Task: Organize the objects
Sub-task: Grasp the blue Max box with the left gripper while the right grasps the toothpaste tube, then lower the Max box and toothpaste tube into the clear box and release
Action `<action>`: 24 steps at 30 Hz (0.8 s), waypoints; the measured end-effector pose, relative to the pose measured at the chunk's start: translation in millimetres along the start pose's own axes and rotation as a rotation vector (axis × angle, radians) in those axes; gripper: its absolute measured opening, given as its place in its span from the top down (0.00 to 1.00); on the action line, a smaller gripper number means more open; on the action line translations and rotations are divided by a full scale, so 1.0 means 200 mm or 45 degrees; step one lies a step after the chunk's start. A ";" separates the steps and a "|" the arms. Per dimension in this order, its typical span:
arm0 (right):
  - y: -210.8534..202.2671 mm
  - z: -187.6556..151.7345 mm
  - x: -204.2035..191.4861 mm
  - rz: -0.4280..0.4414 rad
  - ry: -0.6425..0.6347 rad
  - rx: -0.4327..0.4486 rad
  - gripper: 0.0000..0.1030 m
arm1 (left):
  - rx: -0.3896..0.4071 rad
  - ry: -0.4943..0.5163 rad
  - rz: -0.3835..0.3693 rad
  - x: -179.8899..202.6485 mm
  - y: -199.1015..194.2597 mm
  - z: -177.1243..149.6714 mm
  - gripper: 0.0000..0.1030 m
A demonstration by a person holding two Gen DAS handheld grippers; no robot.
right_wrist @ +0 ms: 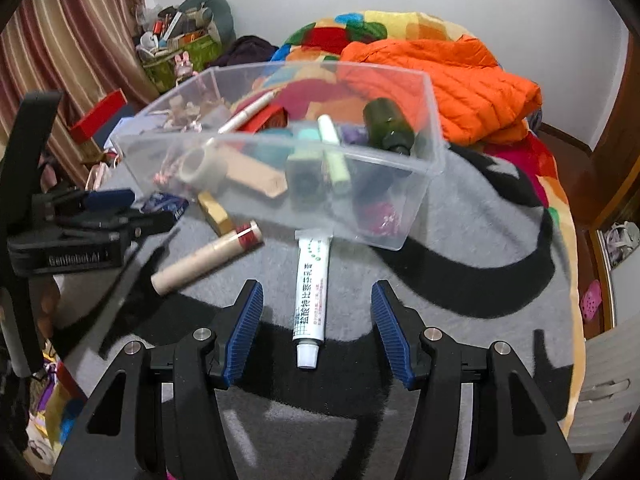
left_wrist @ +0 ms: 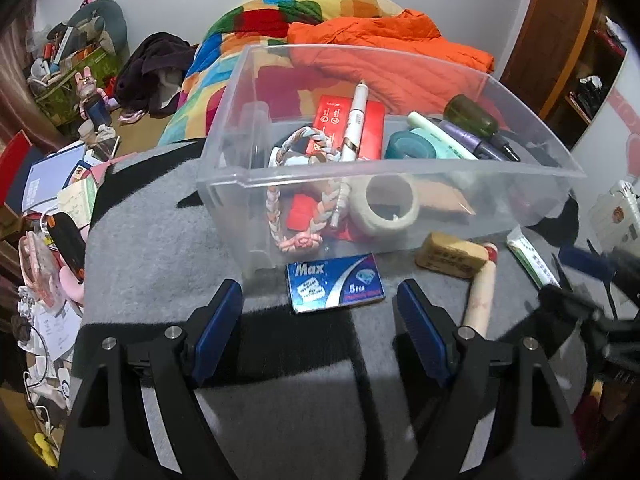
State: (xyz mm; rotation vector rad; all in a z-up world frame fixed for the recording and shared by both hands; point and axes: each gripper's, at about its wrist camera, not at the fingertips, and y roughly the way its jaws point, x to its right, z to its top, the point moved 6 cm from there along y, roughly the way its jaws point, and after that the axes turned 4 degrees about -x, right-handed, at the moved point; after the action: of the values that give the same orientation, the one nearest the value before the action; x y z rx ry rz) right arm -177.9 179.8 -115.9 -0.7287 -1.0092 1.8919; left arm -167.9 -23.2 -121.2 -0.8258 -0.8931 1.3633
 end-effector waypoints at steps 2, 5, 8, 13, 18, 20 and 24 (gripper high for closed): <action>0.02 -0.01 -0.01 -0.018 -0.008 -0.007 0.54 | -0.007 -0.006 -0.007 0.00 0.01 0.01 0.28; 0.05 -0.01 -0.01 -0.046 -0.019 -0.009 0.70 | 0.000 0.002 0.001 0.01 0.02 0.01 0.33; 0.04 -0.01 -0.01 -0.030 -0.012 0.000 0.85 | 0.011 0.015 -0.012 0.01 0.01 0.00 0.42; 0.02 -0.04 -0.02 -0.027 -0.003 0.017 0.85 | 0.027 0.005 -0.038 -0.01 -0.01 -0.02 0.53; -0.02 -0.06 -0.03 -0.001 0.007 0.032 0.85 | 0.040 -0.021 -0.069 -0.02 -0.05 -0.06 0.53; -0.05 -0.07 -0.03 0.011 0.014 0.046 0.85 | 0.048 -0.037 -0.082 -0.03 -0.06 -0.08 0.53; -0.12 -0.05 -0.05 0.021 0.015 0.083 0.85 | 0.077 -0.077 -0.114 -0.04 -0.12 -0.11 0.53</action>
State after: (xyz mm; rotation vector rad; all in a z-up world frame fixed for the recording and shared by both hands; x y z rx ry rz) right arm -156.4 182.6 -100.1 -0.7113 -0.9323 1.9230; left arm -137.8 -31.8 -109.1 -0.6936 -0.9207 1.3361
